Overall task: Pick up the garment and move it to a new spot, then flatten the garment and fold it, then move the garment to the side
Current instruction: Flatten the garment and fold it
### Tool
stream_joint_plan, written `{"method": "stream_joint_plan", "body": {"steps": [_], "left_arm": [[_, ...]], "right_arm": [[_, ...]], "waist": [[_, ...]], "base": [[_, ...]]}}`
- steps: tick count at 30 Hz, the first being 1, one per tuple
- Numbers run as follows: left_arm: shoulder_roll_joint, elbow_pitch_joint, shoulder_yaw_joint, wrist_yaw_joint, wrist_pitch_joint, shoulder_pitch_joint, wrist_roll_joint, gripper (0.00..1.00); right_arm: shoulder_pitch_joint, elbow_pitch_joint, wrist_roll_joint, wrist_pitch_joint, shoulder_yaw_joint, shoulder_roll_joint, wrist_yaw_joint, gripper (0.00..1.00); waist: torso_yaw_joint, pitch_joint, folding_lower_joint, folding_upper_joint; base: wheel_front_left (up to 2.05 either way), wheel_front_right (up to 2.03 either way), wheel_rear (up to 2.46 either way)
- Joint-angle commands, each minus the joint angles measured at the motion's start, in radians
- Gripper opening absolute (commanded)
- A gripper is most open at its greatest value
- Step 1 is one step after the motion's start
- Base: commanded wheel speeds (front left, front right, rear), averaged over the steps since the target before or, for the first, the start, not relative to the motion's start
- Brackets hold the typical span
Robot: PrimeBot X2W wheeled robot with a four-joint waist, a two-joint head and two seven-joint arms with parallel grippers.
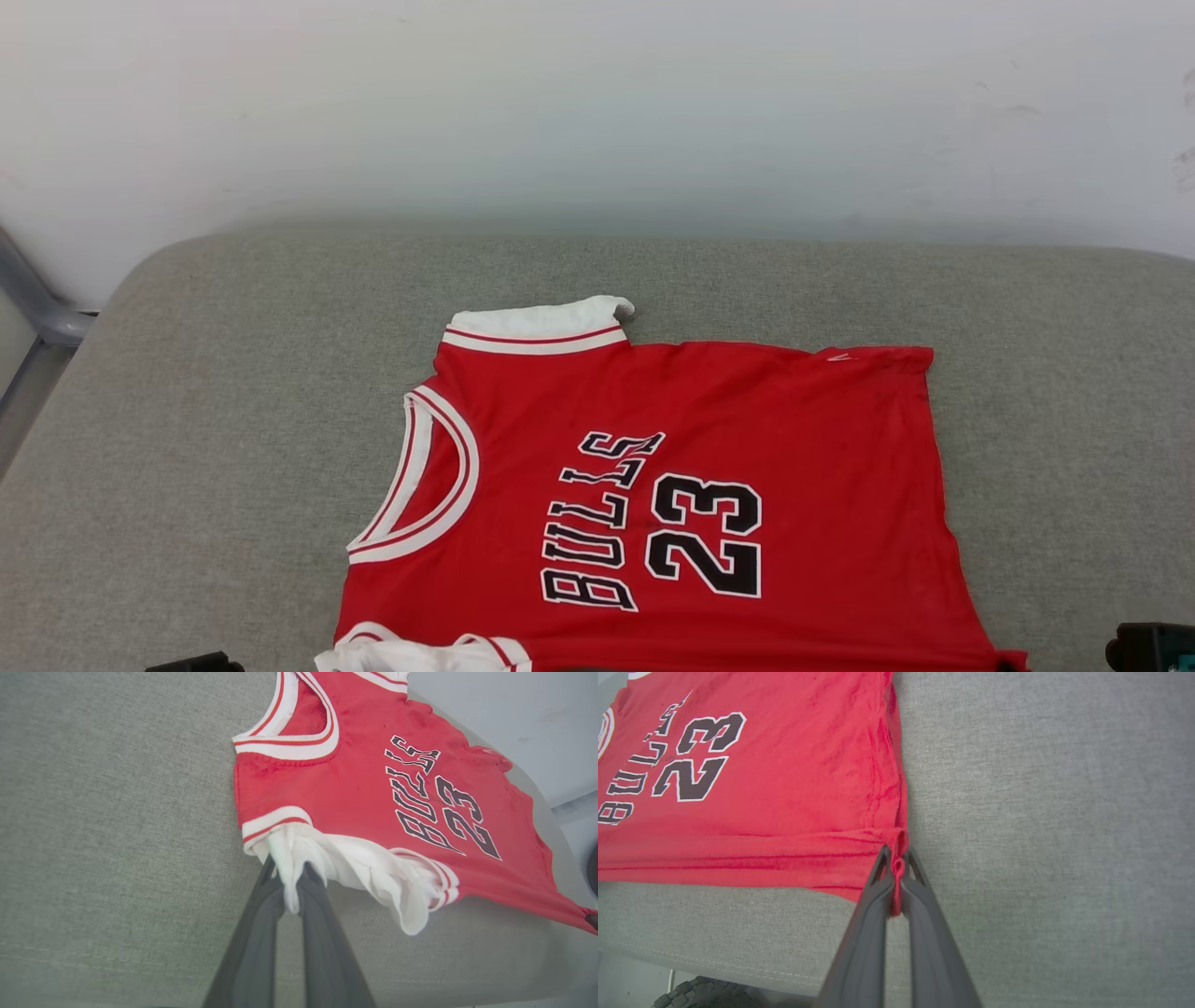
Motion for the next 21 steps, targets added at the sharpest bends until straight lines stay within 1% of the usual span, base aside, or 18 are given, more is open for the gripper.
{"method": "stream_joint_plan", "body": {"steps": [1, 3, 6, 9, 13, 21], "left_arm": [[0.024, -0.029, 0.015, 0.014, 0.002, 0.002, 0.003, 0.0], [0.029, -0.054, 0.015, 0.015, 0.008, -0.024, 0.014, 0.0], [0.032, -0.055, 0.005, -0.005, 0.032, -0.086, 0.029, 0.0], [0.023, -0.036, -0.004, -0.021, 0.046, -0.133, 0.042, 0.0], [-0.001, 0.035, -0.012, -0.065, 0.074, -0.24, 0.051, 0.0], [-0.064, 0.197, -0.022, -0.155, 0.097, -0.414, 0.056, 0.0]], "right_arm": [[0.003, -0.02, -0.011, 0.006, -0.011, 0.003, -0.002, 0.0], [-0.016, -0.033, -0.015, 0.012, -0.004, 0.006, -0.002, 0.0], [-0.063, -0.041, -0.026, 0.025, 0.008, 0.01, -0.002, 0.0], [-0.106, -0.037, -0.038, 0.033, 0.022, 0.004, -0.002, 0.0], [-0.196, 0.003, -0.064, 0.044, 0.05, -0.006, -0.002, 0.0], [-0.357, 0.11, -0.079, -0.003, 0.103, -0.028, -0.002, 0.0]], "waist": [[-0.001, 0.001, 0.0003, -0.0001], [0.0, 0.004, 0.0003, -0.0001], [-0.005, 0.023, 0.0003, -0.0001], [-0.011, 0.044, 0.0003, -0.0001], [-0.019, 0.092, 0.0003, -0.0001], [-0.023, 0.201, 0.0003, -0.0001]], "base": [[0.0, 0.0, 0.0], [0.0, 0.0, 0.0], [0.0, 0.0, 0.0], [0.0, 0.0, 0.0], [0.0, 0.0, 0.0], [0.0, 0.0, 0.0]]}}
